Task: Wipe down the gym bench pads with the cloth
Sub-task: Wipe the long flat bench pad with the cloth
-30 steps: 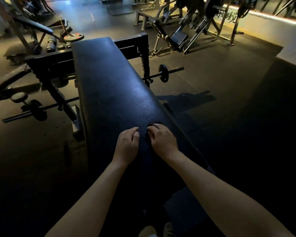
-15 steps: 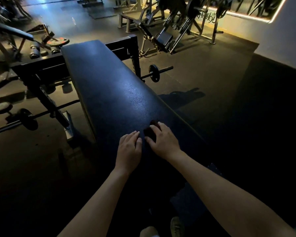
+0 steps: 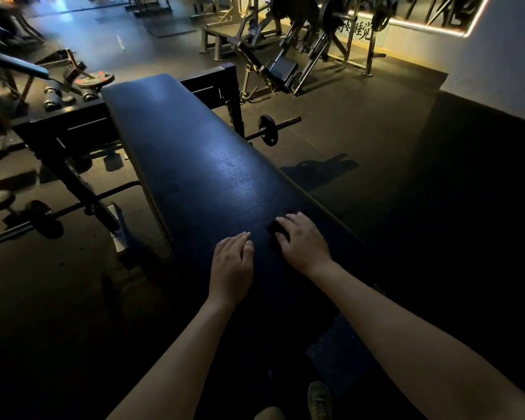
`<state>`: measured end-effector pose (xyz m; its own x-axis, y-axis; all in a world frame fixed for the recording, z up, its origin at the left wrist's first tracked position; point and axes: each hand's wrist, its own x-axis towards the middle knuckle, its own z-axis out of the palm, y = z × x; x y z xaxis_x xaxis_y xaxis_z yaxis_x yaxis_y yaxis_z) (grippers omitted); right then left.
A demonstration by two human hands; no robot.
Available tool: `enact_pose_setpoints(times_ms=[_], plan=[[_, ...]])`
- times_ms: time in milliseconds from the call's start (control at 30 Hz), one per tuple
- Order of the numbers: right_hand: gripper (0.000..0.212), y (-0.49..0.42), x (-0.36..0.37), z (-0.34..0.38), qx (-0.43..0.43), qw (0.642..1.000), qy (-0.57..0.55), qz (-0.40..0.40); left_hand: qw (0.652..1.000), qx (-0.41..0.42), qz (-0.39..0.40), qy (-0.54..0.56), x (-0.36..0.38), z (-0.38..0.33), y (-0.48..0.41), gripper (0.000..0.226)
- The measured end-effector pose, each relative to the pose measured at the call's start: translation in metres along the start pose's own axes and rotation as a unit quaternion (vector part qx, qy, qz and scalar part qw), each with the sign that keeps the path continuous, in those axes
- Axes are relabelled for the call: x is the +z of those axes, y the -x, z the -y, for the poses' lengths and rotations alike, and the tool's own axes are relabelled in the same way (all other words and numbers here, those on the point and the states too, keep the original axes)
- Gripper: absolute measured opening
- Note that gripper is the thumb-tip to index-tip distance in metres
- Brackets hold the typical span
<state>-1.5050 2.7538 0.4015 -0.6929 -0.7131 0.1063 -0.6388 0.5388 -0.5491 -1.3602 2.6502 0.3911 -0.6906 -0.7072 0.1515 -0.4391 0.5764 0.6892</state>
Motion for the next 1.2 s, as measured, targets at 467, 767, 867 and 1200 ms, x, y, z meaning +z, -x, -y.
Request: enact_pose_setpoints(times_ms=[467,767,867,1200], plan=[[0.041,-0.002,0.004,0.001,-0.006,1.0,-0.004,-0.021,1.0,0.015,-0.008,-0.016,0.004,0.001,-0.001,0.036],[0.034,0.019,0.007,0.013,-0.099,0.995,-0.008,0.016,0.998,0.023,0.015,-0.058,0.005,-0.001,-0.001,0.039],[0.033,-0.005,-0.008,0.002,-0.053,0.998,-0.001,-0.019,0.998,0.02,0.014,-0.063,0.004,-0.002,-0.001,0.039],[0.029,0.022,0.018,0.029,-0.072,0.997,-0.029,0.014,0.999,0.013,0.015,-0.027,0.0,-0.004,0.0,0.037]])
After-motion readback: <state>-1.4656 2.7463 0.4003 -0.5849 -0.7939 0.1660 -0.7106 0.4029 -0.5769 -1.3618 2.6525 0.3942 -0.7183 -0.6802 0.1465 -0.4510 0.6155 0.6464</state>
